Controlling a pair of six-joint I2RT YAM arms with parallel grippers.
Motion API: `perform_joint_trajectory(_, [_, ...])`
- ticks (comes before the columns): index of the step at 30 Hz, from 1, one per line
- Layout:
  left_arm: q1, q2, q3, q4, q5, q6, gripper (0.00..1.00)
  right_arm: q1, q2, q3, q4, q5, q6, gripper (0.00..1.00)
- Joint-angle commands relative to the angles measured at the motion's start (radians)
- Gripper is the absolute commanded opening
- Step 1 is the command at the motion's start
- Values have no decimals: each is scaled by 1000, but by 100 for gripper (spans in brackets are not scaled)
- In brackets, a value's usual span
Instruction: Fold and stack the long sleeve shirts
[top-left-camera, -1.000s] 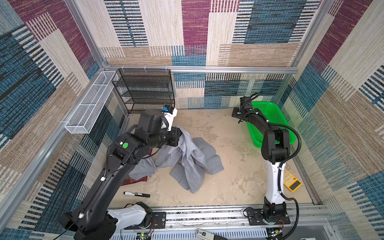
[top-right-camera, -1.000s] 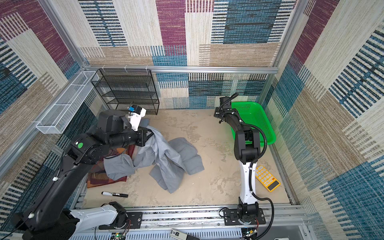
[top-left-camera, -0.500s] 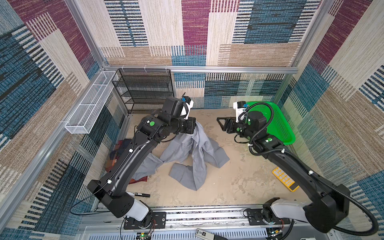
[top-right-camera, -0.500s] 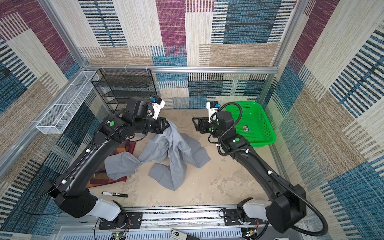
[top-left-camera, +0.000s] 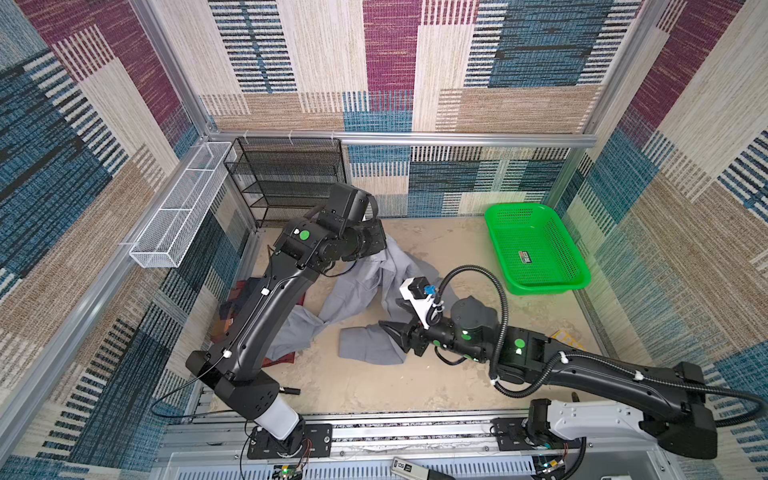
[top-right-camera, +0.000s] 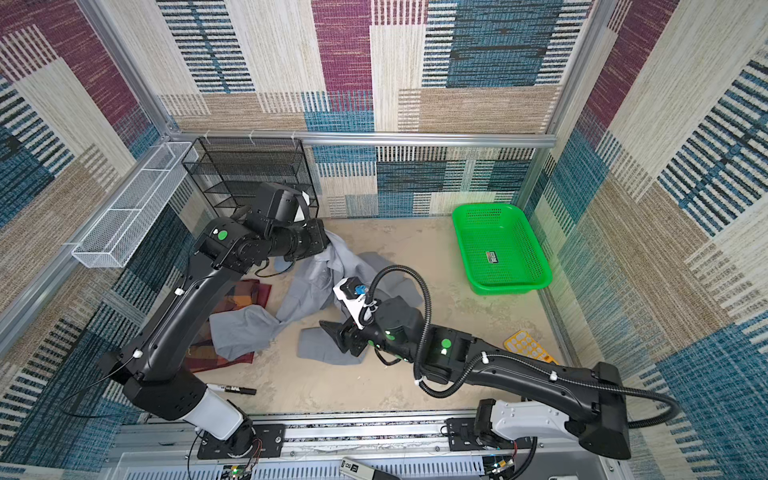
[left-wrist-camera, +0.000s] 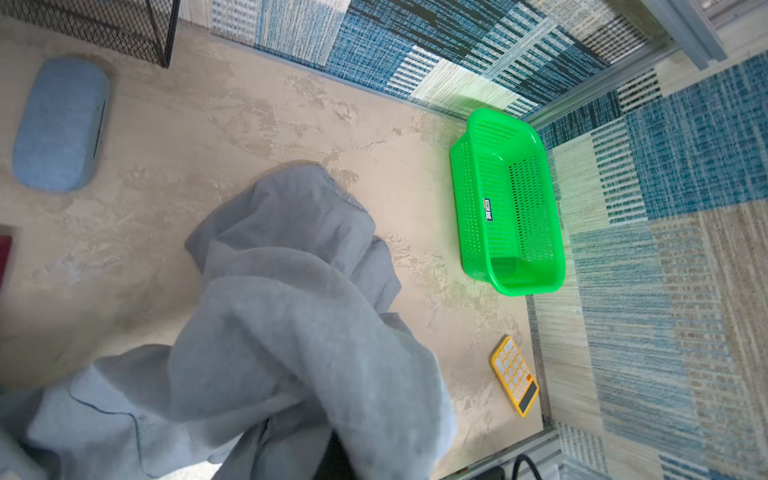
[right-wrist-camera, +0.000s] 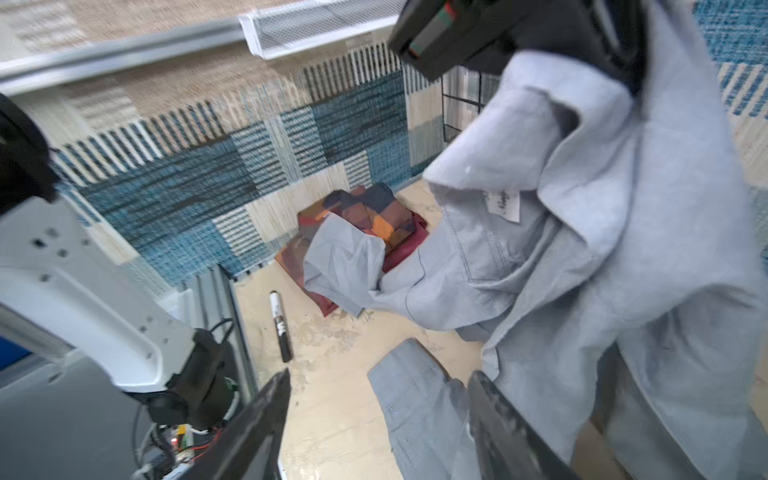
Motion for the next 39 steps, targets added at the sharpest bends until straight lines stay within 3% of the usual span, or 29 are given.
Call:
perform_joint_trajectory(1, [1, 9, -11, -41, 36, -156, 0, 44, 69, 39, 82, 248, -19, 67])
perform_joint_trajectory(6, [3, -31, -71, -41, 16, -265, 0, 47, 158, 63, 184, 401, 59, 63])
perform_joint_trajectory(12, [1, -104, -154, -22, -37, -412, 0, 47, 283, 141, 192, 465, 159, 62])
perform_joint_trajectory(20, [1, -143, -209, 4, -80, -494, 0, 64, 273, 76, 311, 369, 225, 63])
perform_joint_trajectory(29, [3, -152, -221, 14, -148, -535, 0, 102, 220, -54, 411, 357, 233, 65])
perform_joint_trajectory(39, [1, -163, -260, 43, -124, -577, 0, 104, 395, 145, 330, 429, 167, 66])
